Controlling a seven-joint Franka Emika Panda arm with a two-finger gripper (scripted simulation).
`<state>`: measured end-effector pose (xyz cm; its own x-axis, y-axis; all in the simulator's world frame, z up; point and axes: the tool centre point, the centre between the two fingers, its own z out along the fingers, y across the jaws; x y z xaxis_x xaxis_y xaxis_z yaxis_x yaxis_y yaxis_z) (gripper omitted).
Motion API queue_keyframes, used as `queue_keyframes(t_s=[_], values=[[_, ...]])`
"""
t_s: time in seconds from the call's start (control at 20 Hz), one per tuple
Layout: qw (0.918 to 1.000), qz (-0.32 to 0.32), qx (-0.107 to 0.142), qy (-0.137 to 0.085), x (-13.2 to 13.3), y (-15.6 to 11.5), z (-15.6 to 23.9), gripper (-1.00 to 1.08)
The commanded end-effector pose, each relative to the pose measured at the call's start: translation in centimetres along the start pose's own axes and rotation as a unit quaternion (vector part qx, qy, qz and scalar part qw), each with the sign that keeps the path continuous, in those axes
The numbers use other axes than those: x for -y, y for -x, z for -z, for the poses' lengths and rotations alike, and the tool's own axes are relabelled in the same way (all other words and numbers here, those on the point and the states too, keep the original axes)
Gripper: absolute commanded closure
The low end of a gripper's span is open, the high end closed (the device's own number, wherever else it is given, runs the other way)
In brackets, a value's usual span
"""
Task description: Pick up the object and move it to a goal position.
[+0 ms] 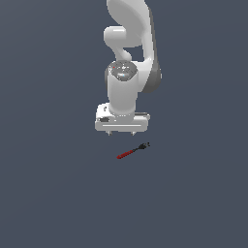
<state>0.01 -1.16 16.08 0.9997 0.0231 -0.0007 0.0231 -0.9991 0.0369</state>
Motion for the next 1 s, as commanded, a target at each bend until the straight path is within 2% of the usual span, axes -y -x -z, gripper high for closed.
queue_keyframes(t_s=[0.0, 0.55, 0.95], values=[[1.0, 0.0, 0.0, 0.0, 0.0, 0.0, 0.0, -0.92], [0.9996, 0.025, -0.002, -0.011, 1.8, -0.5, 0.3, -0.92], [0.9999, 0.003, -0.001, -0.012, 1.9, -0.5, -0.1, -0.92]])
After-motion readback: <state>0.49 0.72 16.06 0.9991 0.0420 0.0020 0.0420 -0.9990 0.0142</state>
